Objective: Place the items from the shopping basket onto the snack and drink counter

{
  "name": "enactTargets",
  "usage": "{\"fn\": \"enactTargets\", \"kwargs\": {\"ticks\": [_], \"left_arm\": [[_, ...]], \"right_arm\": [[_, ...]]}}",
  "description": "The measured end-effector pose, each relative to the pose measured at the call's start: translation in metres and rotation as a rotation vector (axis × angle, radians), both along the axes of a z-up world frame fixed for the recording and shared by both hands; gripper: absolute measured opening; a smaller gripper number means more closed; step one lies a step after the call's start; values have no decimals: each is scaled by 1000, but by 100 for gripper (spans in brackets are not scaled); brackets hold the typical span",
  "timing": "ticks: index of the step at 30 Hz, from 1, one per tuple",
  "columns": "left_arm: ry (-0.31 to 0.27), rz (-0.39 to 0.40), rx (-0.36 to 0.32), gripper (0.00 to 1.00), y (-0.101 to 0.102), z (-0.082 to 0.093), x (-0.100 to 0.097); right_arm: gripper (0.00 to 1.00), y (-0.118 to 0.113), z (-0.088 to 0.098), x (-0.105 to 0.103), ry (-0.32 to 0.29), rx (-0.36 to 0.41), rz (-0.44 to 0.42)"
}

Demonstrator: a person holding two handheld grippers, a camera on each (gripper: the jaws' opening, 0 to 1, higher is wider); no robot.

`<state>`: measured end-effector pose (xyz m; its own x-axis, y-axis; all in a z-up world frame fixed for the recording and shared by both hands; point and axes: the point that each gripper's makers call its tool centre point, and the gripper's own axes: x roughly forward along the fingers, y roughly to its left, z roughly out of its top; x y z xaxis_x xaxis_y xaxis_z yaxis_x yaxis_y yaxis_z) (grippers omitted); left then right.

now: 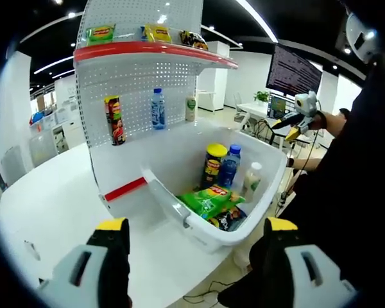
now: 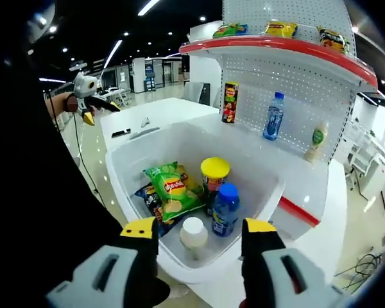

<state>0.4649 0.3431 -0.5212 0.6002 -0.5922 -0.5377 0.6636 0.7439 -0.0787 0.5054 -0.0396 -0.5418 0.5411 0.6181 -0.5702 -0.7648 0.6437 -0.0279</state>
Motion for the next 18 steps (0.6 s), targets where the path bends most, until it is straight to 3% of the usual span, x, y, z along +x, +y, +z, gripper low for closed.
{"fn": "enactTargets", "kwargs": {"ticks": [18], "left_arm": [[1,24,16,85,6,-2,15]], "right_arm": [[50,3,11,11,-53,-5,-3]]}}
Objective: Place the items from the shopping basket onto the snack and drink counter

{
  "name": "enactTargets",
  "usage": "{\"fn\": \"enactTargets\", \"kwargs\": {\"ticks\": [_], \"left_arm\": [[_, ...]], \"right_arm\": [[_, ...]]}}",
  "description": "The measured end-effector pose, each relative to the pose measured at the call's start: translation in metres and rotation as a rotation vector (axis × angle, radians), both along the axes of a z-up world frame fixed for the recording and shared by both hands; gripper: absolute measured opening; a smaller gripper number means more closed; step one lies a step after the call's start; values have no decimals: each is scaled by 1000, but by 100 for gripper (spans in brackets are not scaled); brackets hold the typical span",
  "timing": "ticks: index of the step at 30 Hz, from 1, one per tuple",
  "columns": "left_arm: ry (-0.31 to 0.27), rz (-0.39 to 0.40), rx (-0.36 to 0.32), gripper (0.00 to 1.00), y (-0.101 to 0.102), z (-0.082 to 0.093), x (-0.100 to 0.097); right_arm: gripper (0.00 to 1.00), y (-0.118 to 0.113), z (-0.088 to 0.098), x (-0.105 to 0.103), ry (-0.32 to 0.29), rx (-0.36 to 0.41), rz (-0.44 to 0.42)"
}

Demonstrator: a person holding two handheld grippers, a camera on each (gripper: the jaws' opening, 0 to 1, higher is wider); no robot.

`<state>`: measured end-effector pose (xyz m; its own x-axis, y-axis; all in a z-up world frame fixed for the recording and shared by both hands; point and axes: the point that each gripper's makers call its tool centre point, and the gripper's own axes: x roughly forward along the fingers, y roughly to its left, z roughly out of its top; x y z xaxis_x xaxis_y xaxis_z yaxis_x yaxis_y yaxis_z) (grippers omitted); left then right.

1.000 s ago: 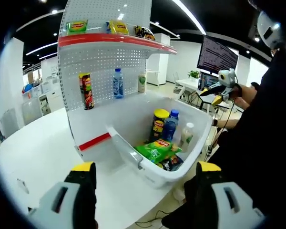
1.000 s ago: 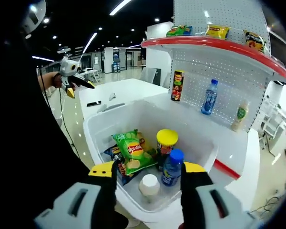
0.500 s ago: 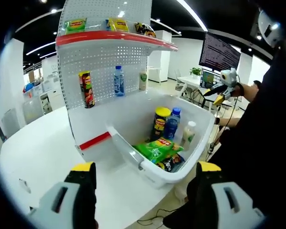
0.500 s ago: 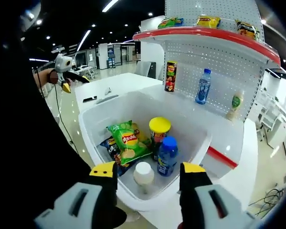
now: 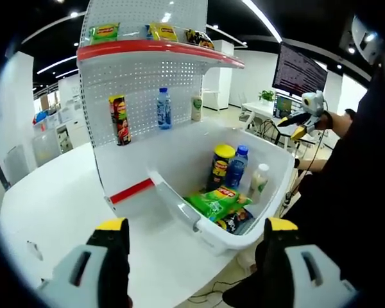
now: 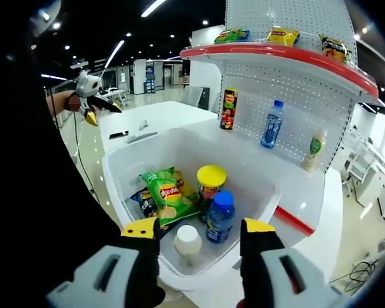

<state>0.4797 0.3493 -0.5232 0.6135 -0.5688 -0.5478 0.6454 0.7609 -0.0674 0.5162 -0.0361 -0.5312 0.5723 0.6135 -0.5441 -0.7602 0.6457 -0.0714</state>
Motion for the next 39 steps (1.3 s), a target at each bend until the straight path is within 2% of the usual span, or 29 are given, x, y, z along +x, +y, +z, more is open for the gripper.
{"fn": "enactTargets", "kwargs": {"ticks": [12,22,33,39], "left_arm": [[-4,-14,8,85,-3,-1,-2],[-15,-2,11,85,0,2,-2],[-22,-35,23,85,-12,8,7],[-30,-82,34,85,-28,11,13]], "right_arm": [[49,0,1,-10,-17,-5,-9],[49,-1,3,-9,-29,-9,-12],[48,0,2,-10,-30,1,-12],[48,-5,1,-13,-30,12,-24]]}}
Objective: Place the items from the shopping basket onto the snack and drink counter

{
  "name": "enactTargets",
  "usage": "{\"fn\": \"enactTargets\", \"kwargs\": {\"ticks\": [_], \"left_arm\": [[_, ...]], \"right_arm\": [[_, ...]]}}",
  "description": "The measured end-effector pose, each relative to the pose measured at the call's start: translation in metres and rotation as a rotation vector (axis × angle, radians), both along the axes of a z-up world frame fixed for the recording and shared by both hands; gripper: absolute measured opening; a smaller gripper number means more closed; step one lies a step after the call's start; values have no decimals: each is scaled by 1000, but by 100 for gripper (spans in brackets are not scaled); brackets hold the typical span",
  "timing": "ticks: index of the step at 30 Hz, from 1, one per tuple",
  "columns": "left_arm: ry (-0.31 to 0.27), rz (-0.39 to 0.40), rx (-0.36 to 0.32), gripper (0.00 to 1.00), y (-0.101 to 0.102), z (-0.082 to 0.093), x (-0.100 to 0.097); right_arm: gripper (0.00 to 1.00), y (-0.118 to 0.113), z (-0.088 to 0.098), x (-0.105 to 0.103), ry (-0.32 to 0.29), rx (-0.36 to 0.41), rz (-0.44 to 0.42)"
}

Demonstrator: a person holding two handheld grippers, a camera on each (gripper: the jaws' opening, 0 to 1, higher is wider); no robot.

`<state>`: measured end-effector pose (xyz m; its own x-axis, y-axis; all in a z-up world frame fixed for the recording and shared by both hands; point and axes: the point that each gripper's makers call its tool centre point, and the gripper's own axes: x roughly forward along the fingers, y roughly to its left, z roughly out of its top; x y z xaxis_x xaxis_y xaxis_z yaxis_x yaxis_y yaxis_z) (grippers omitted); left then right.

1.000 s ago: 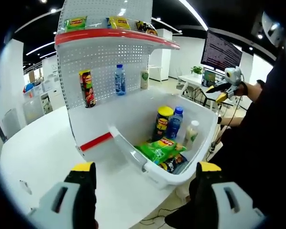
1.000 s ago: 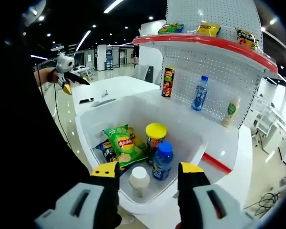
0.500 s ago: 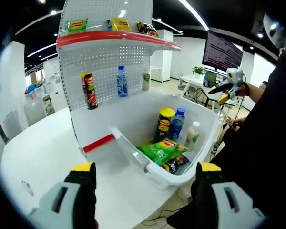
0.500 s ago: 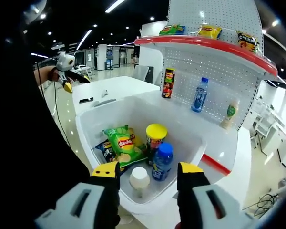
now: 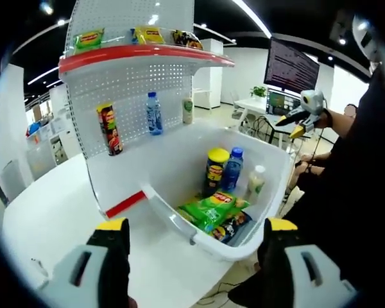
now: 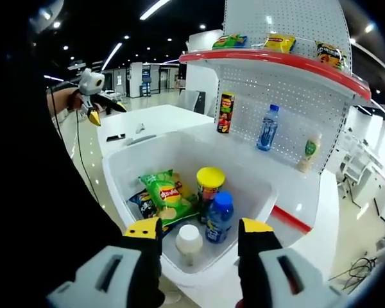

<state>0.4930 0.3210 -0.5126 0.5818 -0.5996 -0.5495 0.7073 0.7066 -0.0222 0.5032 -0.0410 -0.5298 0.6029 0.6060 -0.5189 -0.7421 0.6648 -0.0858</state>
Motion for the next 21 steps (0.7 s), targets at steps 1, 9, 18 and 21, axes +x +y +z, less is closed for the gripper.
{"fn": "enactTargets", "kwargs": {"ticks": [1,9,18,21], "left_arm": [[-2,-8,4,85,-3,0,2],[1,-67,46,85,-22,-2,13],[26,-136,91,85,-45,-7,25],[40,-161,110,84,-53,-12,29]], "right_arm": [[48,0,0,-1,1,0,0],[48,-7,-2,-8,5,6,-11],[48,-12,-5,-13,13,12,-16],[48,-14,-5,-14,14,14,-19]]}}
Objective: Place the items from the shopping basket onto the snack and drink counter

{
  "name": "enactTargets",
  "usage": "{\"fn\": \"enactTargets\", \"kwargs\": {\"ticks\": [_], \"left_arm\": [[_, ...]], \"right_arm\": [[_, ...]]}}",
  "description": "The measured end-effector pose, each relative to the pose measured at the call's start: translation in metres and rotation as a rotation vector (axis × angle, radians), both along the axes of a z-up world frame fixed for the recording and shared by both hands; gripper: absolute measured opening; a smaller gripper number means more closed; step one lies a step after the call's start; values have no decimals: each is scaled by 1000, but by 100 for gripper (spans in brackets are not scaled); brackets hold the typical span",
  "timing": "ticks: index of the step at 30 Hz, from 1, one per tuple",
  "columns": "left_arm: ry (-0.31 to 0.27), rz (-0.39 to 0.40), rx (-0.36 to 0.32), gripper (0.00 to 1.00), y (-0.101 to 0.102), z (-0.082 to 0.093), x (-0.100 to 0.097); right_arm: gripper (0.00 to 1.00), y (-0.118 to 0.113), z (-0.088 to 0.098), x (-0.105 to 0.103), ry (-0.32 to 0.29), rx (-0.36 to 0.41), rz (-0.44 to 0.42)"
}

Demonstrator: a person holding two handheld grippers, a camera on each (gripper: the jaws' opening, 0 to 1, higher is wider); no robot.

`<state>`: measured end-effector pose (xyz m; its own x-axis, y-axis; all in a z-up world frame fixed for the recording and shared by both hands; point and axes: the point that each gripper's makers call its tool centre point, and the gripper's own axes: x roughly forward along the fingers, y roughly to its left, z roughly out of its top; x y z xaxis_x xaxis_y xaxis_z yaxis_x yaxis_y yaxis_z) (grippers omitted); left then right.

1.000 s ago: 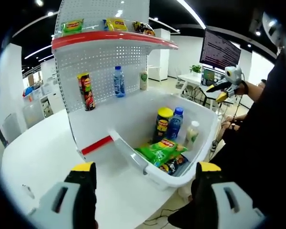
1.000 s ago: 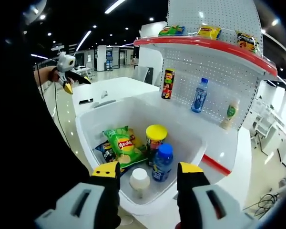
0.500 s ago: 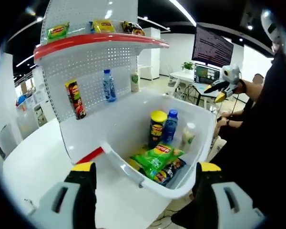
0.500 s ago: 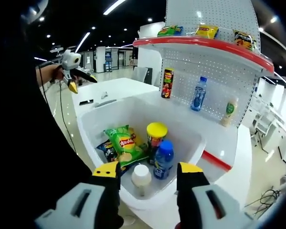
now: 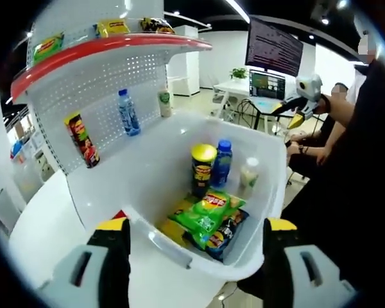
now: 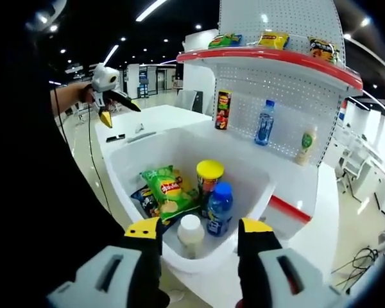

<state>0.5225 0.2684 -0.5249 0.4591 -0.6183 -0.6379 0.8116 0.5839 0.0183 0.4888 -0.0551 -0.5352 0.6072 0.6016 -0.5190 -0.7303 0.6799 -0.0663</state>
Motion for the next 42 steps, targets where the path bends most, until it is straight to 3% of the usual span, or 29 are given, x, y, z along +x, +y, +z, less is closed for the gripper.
{"fn": "enactTargets", "kwargs": {"ticks": [20,29,35,42], "left_arm": [[25,-134,100,82,-50,-21,32],[42,-233,176,82,-79,-43,37],[72,-334,284,82,-89,-67,30],[97,-393,310,82,-109,-86,30]], "right_arm": [[48,1,-1,-4,-7,2,16],[47,-4,-2,-7,-4,9,9],[47,-7,-6,-10,5,8,5],[47,-11,-7,-13,7,15,-9]]}}
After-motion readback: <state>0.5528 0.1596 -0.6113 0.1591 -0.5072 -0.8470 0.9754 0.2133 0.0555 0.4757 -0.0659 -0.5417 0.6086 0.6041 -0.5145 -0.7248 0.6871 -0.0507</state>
